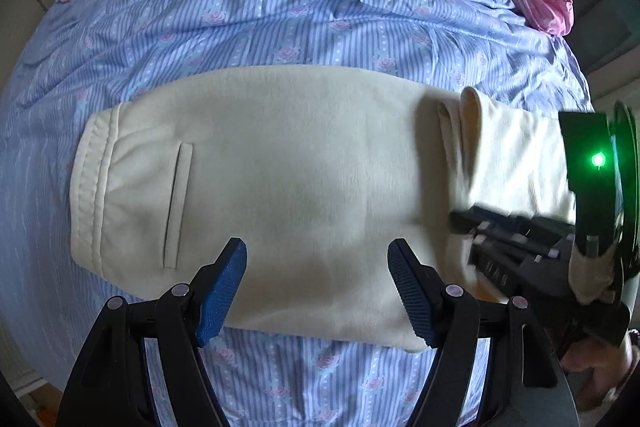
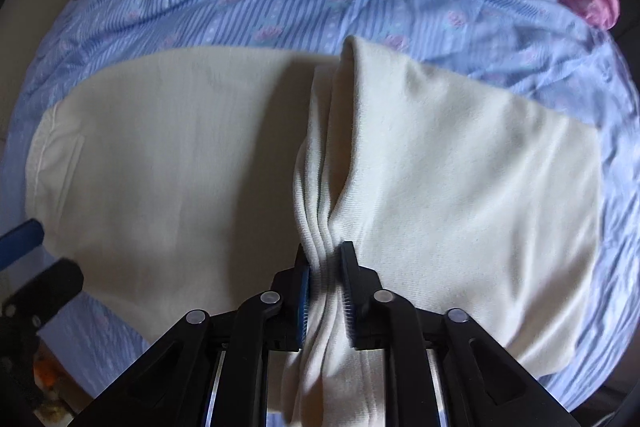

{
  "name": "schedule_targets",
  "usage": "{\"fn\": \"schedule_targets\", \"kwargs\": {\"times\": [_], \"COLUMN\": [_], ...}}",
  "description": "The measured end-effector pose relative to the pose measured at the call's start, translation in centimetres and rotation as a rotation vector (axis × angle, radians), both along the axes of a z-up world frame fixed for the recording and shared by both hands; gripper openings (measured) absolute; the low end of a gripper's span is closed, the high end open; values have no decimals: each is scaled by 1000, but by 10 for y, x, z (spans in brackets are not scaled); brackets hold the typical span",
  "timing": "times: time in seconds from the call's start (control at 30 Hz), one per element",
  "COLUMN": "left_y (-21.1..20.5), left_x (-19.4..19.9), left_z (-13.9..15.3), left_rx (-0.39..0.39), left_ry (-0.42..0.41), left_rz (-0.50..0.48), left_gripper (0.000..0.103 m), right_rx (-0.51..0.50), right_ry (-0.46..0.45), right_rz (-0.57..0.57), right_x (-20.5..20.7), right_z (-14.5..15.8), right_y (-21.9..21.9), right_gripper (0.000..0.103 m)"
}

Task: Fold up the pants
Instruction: 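Open the right gripper to release the folded hem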

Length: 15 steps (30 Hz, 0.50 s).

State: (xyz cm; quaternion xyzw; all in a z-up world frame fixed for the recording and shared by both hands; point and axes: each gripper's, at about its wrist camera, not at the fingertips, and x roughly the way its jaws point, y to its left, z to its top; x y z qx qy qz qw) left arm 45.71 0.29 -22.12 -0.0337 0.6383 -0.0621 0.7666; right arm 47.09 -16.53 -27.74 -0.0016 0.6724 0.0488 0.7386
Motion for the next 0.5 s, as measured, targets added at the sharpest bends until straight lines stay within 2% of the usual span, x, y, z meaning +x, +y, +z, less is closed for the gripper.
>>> {"fn": "schedule_targets", "kwargs": {"times": [0.07, 0.1, 0.17, 0.23, 0.3, 0.4, 0.5], "left_y": [-3, -4, -9, -15, -24, -35, -46], "left_x": [5, 7, 11, 14, 16, 17, 12], "left_z": [1, 2, 8, 13, 18, 20, 18], "left_rx": [-13, -15, -22, -33, -46, -58, -88], "left_ry": [-7, -13, -34, -54, -76, -84, -69], "left_rz": [-5, -9, -27, -54, -89, -121, -139], "left_gripper": [72, 72, 72, 72, 72, 72, 72], "right_rx": [129, 146, 111, 133, 139, 115, 141], "right_ry": [53, 54, -1, -46, -92, -173, -179], "right_rz": [-27, -30, -10, 4, -3, -78, -151], "right_x": [-5, -10, -25, -42, -59, -78, -93], "right_z": [-6, -5, 6, 19, 34, 52, 57], "right_y": [0, 2, 6, 6, 0, -22, -52], "right_gripper": [27, 27, 27, 28, 38, 43, 43]}}
